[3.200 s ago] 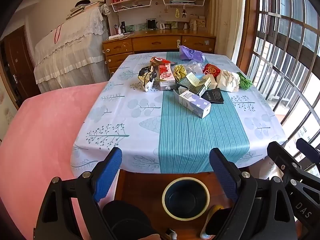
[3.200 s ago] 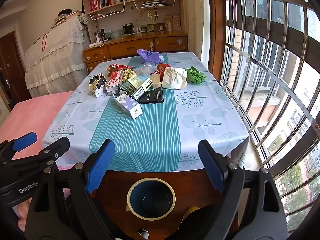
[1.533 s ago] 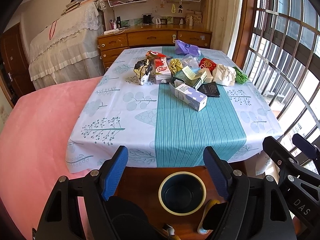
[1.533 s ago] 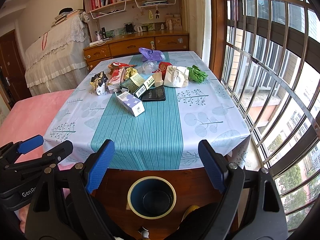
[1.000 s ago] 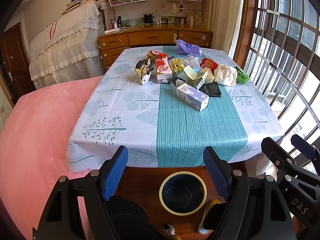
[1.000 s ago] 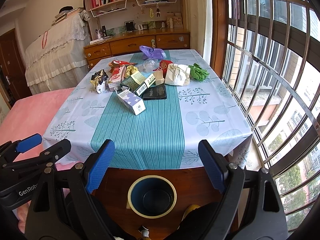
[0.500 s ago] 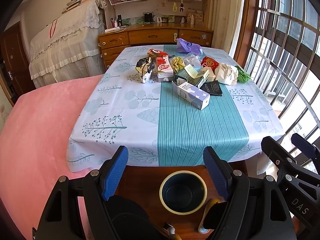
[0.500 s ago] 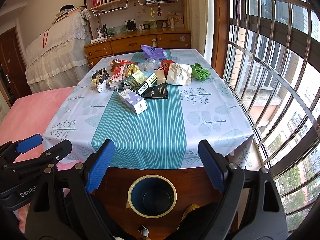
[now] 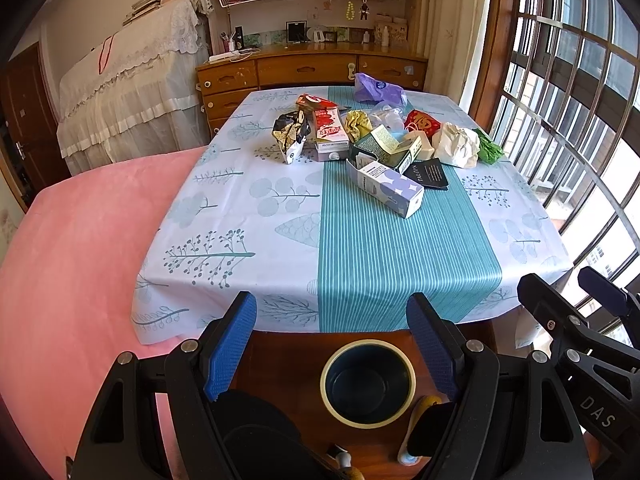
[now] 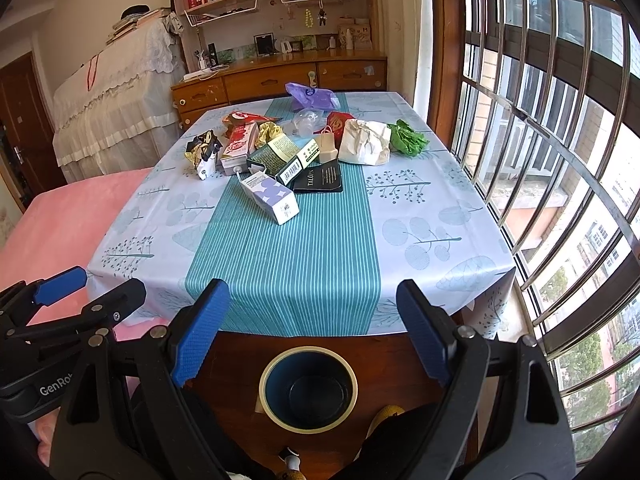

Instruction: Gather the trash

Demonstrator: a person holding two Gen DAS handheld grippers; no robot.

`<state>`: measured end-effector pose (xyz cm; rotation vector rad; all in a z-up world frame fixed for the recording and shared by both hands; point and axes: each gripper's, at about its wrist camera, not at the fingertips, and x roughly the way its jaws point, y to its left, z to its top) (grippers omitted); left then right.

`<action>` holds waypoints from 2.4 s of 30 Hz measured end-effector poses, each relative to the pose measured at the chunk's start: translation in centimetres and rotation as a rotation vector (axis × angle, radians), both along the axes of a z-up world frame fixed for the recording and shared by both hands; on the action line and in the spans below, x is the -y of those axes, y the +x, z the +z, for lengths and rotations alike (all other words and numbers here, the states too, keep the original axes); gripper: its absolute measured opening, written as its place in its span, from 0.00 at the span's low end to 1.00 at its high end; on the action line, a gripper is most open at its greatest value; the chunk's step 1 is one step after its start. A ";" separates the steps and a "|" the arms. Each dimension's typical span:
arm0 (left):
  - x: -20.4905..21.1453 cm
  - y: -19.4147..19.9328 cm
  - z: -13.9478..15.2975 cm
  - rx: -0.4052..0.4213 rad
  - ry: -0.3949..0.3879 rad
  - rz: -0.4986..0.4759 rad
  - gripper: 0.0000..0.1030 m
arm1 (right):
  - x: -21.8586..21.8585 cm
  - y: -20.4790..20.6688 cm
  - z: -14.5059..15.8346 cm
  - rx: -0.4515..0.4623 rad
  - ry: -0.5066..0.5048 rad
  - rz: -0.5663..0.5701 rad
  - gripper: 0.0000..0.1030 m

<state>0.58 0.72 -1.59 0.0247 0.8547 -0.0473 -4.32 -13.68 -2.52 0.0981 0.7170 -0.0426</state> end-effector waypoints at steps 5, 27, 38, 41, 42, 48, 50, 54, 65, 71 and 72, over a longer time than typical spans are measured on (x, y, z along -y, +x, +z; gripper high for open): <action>-0.9 1.3 0.0 0.001 0.000 0.018 0.77 | 0.1 0.9 0.5 0.004 0.007 0.019 0.82; -6.8 16.2 1.4 -0.051 -0.095 -0.017 0.77 | -1.1 15.2 1.2 -0.026 -0.036 0.144 0.82; -4.5 22.2 -4.2 -0.146 -0.032 -0.174 0.77 | -3.4 24.2 -6.0 -0.171 -0.078 0.196 0.81; -4.8 23.9 -5.4 -0.194 -0.042 -0.182 0.77 | -3.9 25.6 -7.7 -0.202 -0.075 0.211 0.81; -5.0 24.3 -5.7 -0.196 -0.042 -0.176 0.77 | -4.0 26.0 -8.1 -0.209 -0.074 0.217 0.81; -6.8 26.5 -6.4 -0.197 -0.015 -0.111 0.77 | -4.8 27.8 -10.3 -0.253 -0.040 0.240 0.66; -7.3 27.7 -6.6 -0.230 -0.038 -0.112 0.75 | -4.9 28.0 -10.7 -0.245 -0.033 0.238 0.61; -7.0 29.9 -6.2 -0.216 0.005 -0.120 0.74 | -5.0 28.1 -10.9 -0.227 0.002 0.253 0.44; -6.6 36.4 -5.3 -0.202 -0.013 -0.121 0.74 | -3.5 25.3 -5.8 -0.109 0.203 0.315 0.34; -6.1 39.9 -7.1 -0.254 -0.027 -0.097 0.74 | -1.8 25.3 -4.3 -0.045 0.243 0.259 0.33; -6.0 40.2 -7.4 -0.260 -0.025 -0.095 0.74 | -1.6 25.4 -4.4 -0.051 0.252 0.253 0.33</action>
